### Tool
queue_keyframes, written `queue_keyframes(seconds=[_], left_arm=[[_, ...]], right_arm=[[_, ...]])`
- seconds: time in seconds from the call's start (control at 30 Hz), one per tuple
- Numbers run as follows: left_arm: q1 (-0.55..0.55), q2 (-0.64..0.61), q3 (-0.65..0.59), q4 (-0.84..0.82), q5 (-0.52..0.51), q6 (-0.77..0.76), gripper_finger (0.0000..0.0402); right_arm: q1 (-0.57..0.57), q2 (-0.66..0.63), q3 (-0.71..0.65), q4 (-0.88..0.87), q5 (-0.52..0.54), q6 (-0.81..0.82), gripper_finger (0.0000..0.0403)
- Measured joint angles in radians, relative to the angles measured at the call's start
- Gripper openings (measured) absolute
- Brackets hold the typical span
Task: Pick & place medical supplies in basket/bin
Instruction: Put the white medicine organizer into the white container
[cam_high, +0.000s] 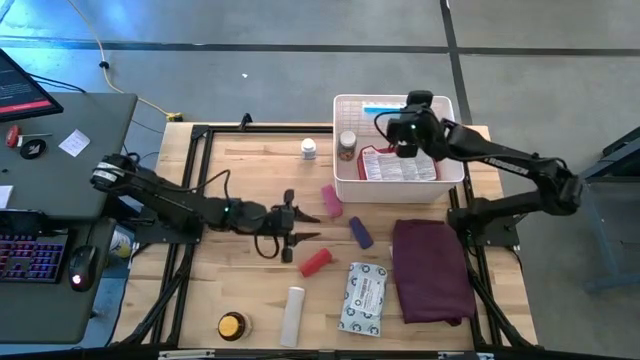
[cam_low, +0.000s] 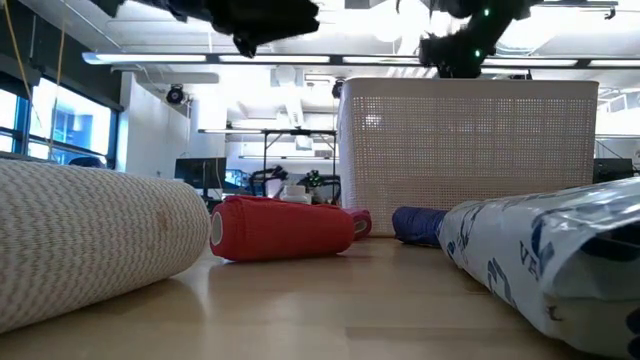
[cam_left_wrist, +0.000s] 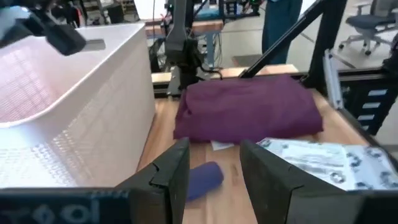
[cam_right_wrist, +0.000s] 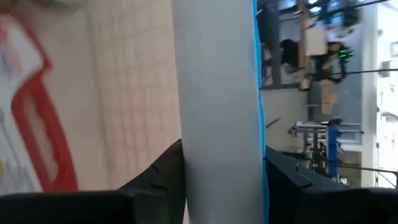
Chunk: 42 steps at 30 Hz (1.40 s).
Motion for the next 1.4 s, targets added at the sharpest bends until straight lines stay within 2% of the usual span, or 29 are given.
queue_keyframes(seconds=[0.17,0.4,0.5,0.7,0.97,1.17,1.4], left_arm=[[0.118,0.000,-0.024,0.017,0.120,-0.004,0.0177],[0.235,0.000,-0.155,0.277,0.311,-0.045,0.0177],[0.267,0.000,-0.182,0.335,0.364,-0.085,0.0177],[0.266,0.000,-0.188,0.342,0.371,-0.126,0.0177],[0.256,0.000,-0.188,0.335,0.371,-0.136,0.0177],[0.256,0.000,-0.188,0.333,0.371,-0.136,0.0177],[0.256,0.000,-0.188,0.332,0.371,-0.137,0.0177]], right_arm=[[-0.066,0.041,0.000,-0.117,-0.046,0.011,0.0140],[-0.136,0.061,-0.001,-0.143,-0.151,0.029,0.0140],[-0.171,0.077,-0.001,-0.142,-0.169,0.030,0.0140],[-0.216,0.126,-0.001,-0.150,-0.210,0.040,0.0148],[-0.219,0.225,-0.001,-0.163,-0.269,0.043,0.0154],[-0.232,0.286,-0.001,-0.164,-0.229,0.050,0.0155],[-0.256,0.286,-0.001,-0.168,-0.217,0.071,0.0191]])
